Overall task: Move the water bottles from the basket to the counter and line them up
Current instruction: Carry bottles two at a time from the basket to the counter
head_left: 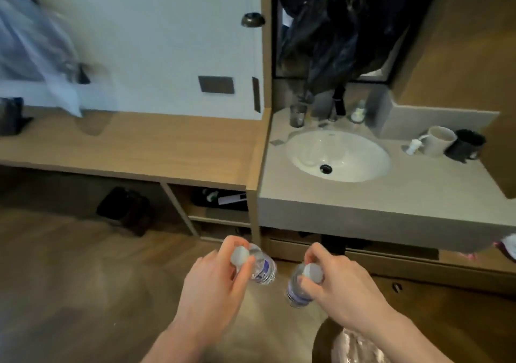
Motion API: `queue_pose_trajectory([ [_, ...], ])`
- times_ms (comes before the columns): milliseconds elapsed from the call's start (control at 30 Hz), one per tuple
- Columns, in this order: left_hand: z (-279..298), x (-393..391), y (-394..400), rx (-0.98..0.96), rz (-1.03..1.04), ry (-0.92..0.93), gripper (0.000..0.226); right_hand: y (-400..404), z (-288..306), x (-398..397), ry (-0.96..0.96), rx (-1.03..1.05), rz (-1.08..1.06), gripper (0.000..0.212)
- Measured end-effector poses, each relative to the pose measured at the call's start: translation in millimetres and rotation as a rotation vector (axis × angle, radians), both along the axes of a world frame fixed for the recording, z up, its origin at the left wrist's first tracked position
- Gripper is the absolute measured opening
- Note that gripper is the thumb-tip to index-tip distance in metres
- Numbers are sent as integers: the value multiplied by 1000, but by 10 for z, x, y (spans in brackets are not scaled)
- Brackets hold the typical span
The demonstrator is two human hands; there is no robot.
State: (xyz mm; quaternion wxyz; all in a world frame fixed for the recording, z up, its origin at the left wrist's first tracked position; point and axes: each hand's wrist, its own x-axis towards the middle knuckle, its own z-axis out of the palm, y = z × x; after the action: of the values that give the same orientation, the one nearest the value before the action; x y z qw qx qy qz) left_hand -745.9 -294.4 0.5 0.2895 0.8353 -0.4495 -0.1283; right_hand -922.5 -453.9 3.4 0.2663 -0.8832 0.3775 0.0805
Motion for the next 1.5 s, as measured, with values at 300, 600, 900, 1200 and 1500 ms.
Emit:
queue_pose_trajectory([
  [300, 175, 1782, 1486, -67, 281, 164, 13, 1029, 275, 2191, -95, 34, 240, 20],
  [600, 326, 3127, 2449, -101, 556, 174, 14, 1623, 359, 3971, -171, 37, 400, 18],
  [900, 326, 4511, 2663, -215, 726, 197, 8, 1723, 365, 5699, -186, 48, 597, 21],
  [1200, 325, 5899, 3042, -339, 954, 201, 9, 2026, 399, 7794, -182, 13, 868, 26],
  [1500, 261, 7122, 4120, -389, 1097, 135, 8, 3106, 522, 9550, -230, 63, 1038, 25],
])
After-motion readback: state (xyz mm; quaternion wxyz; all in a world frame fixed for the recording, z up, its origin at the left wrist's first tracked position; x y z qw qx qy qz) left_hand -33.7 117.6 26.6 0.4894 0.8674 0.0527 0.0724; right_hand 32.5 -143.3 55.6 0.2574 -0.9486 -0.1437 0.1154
